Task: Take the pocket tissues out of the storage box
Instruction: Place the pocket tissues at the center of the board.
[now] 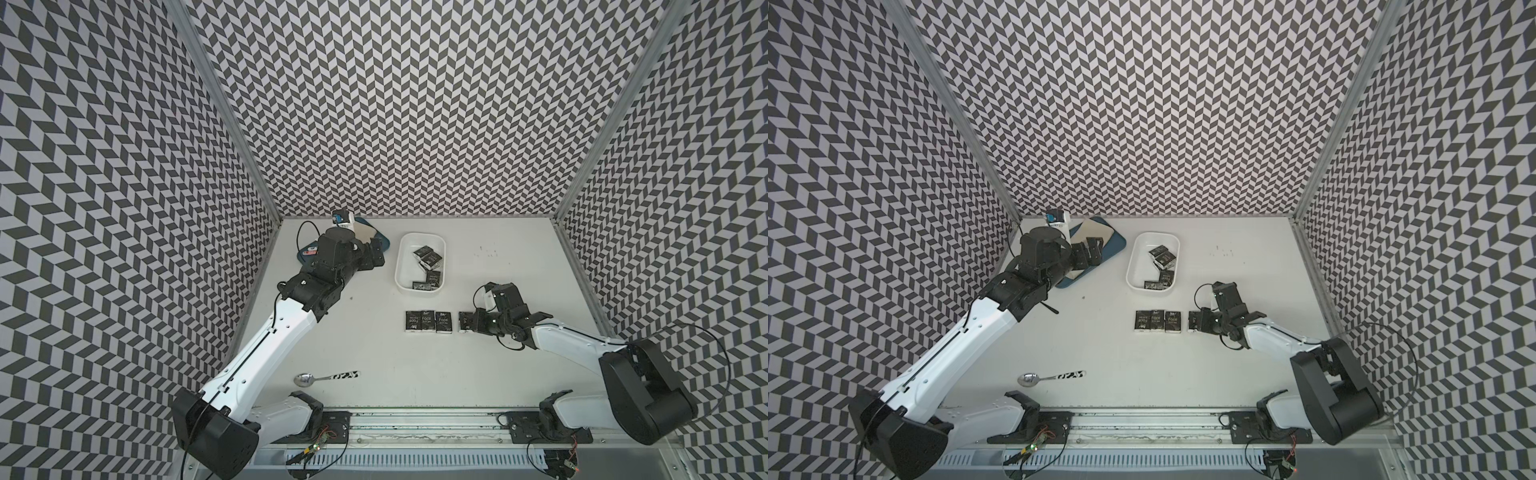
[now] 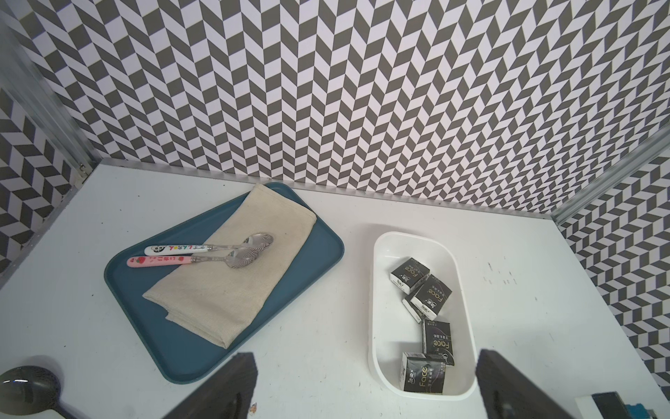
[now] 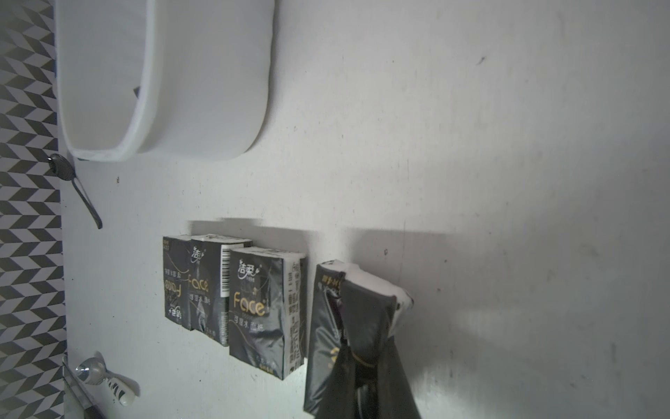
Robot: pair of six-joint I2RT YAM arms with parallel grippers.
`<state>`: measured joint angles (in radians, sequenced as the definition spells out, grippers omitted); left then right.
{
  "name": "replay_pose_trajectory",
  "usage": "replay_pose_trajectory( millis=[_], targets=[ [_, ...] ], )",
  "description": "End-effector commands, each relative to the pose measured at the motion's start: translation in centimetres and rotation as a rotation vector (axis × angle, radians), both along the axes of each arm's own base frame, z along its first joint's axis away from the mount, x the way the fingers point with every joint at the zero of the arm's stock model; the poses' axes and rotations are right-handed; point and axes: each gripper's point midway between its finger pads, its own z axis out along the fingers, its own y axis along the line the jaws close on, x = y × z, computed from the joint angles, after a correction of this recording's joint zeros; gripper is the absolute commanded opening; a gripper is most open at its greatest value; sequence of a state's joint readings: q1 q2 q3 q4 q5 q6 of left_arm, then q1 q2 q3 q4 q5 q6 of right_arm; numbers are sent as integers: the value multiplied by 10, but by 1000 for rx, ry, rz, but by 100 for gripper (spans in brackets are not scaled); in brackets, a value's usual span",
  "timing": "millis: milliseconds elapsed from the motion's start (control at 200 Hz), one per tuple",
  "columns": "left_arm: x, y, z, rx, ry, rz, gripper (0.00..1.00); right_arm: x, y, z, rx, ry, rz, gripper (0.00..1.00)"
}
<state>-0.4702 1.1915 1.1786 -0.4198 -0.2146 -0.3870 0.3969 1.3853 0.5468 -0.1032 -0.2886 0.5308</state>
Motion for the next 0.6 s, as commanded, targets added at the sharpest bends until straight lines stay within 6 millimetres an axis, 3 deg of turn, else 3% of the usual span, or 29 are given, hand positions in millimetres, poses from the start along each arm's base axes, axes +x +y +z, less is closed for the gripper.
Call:
replay_pose_trajectory(
  millis=[0, 225, 596],
  targets=[
    [1, 3, 11, -16, -30, 13, 99, 10, 15, 8, 49, -51, 41, 5],
    [2, 3, 12, -15, -31, 14, 99, 9, 21, 5, 54, -48, 60, 8],
    [0, 4, 10, -16, -31, 13, 99, 14, 22, 12, 48, -58, 55, 26]
  ],
)
